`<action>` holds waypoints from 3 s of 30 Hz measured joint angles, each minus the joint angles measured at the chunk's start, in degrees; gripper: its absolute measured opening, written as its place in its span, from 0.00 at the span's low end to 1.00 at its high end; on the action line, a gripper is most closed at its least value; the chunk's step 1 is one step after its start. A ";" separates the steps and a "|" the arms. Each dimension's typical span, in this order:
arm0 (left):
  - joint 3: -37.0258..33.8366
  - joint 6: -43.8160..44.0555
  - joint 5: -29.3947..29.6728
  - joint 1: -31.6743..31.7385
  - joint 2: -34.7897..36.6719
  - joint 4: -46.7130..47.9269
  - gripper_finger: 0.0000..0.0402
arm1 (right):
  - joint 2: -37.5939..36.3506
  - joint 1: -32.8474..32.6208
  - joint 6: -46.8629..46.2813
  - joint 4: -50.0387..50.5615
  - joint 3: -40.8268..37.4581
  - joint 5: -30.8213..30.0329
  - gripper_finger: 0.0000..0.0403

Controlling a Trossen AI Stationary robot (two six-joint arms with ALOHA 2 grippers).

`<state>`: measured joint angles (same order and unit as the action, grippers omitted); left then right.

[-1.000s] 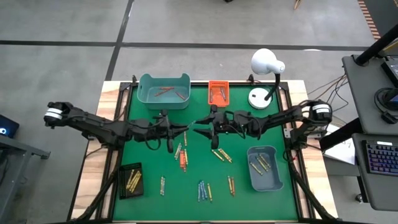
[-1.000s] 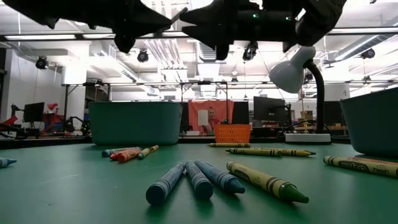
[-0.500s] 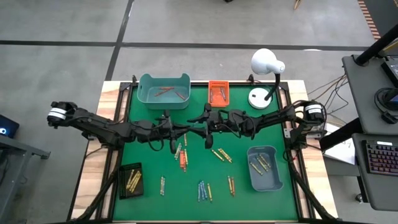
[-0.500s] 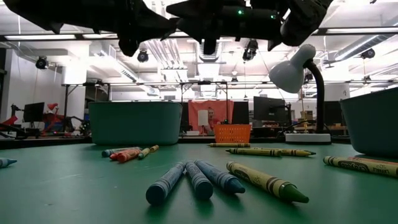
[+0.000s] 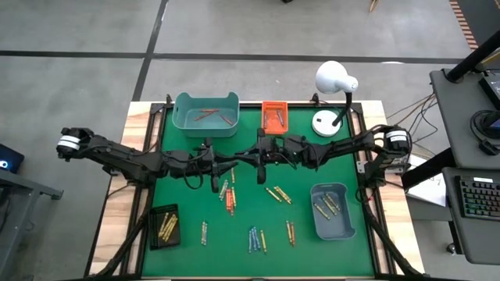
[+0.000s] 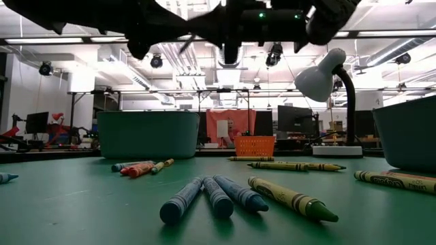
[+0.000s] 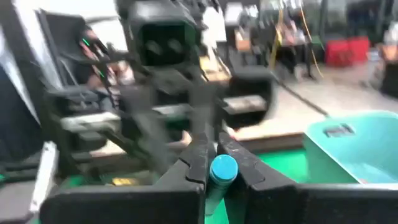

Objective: Sort crayons
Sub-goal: Put the blue crayon into the orange bin, then put the green crayon into the blue bin

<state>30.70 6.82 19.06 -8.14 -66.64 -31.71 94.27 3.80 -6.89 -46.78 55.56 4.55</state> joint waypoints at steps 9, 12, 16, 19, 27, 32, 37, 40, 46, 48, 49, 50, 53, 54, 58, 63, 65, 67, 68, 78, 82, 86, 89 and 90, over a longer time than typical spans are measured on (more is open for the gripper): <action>0.02 -0.01 7.03 0.00 9.84 15.29 0.37 | -2.38 5.98 -3.25 50.94 15.33 -25.18 0.03; 0.02 0.36 10.47 0.00 13.77 18.98 0.38 | -0.08 10.68 -10.98 69.42 21.53 -34.61 0.03; 0.02 0.43 12.54 0.00 17.53 20.53 0.38 | 3.40 16.50 -16.50 76.47 23.73 -35.50 0.03; 0.02 0.49 12.57 0.00 19.26 20.73 0.39 | 5.43 19.51 -16.62 76.24 23.73 -31.60 0.03; 0.02 1.19 12.57 -0.02 20.73 23.23 0.39 | 8.62 21.47 -16.60 74.91 23.77 -27.40 0.03; 0.02 1.17 12.55 -0.02 20.12 23.29 0.39 | 8.76 21.47 -16.53 74.69 23.77 -27.45 0.03; 0.02 1.16 12.55 -0.02 19.48 23.26 0.39 | 8.76 21.47 -16.53 74.73 23.77 -27.45 0.05; 0.02 1.18 12.55 -0.02 19.16 23.22 0.39 | 8.90 21.47 -16.53 74.72 23.77 -27.47 0.12; 0.02 1.35 12.53 -0.02 18.58 23.23 0.39 | 8.84 21.47 -16.53 74.79 23.77 -27.47 0.29; 0.02 1.86 12.53 -0.02 18.42 23.24 0.39 | 8.35 21.47 -16.53 74.84 23.77 -27.36 0.34; 0.02 2.39 12.53 -0.02 18.32 23.22 0.39 | 7.81 21.47 -16.53 74.88 23.77 -26.80 0.36; 0.02 3.02 12.53 -0.02 18.23 23.22 0.39 | 7.13 21.34 -16.53 74.84 23.77 -26.24 0.37; 0.02 5.37 12.51 -0.02 17.58 23.24 0.39 | 4.58 20.23 -16.11 74.97 23.79 -24.92 0.40; 0.02 6.21 12.49 -0.02 17.28 23.36 0.39 | 3.69 19.57 -15.79 75.30 23.79 -24.46 0.41; 0.02 11.03 11.45 -0.04 15.29 25.20 0.39 | -0.14 15.53 -13.84 76.08 23.79 -24.00 0.41; 0.02 19.05 10.71 -0.02 11.32 28.97 0.39 | -3.91 8.82 -11.19 77.47 23.62 -24.01 0.39; 0.02 22.29 9.87 -0.04 9.20 30.15 0.39 | -4.81 6.05 -10.83 78.74 23.56 -23.98 0.38; 0.02 26.21 9.18 -0.07 6.85 31.18 0.39 | -5.27 3.27 -10.52 79.47 23.55 -23.99 0.37; 0.02 28.10 8.83 -0.07 5.48 31.30 0.39 | -5.34 1.96 -10.45 79.84 23.55 -23.99 0.37; 0.27 38.80 2.43 -0.99 -6.84 34.17 0.39 | -5.39 -7.02 -10.52 79.28 23.55 -23.99 0.37; 1.67 40.12 2.35 -2.15 -10.84 36.14 0.39 | -5.58 -8.23 -10.56 79.30 23.55 -24.03 0.36; 4.63 40.55 2.50 -3.23 -14.40 39.64 0.39 | -5.43 -8.63 -10.71 79.34 23.53 -24.02 0.35; 7.31 40.95 2.82 -3.52 -16.82 44.32 0.39 | -5.28 -8.71 -11.18 79.31 23.53 -24.04 0.35; 8.19 41.24 2.89 -3.63 -17.74 45.93 0.39 | -5.22 -8.71 -11.18 79.35 23.54 -24.04 0.35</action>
<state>38.88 48.06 21.96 -11.77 -84.38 14.22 89.04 -4.91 -18.06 32.57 79.10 -19.49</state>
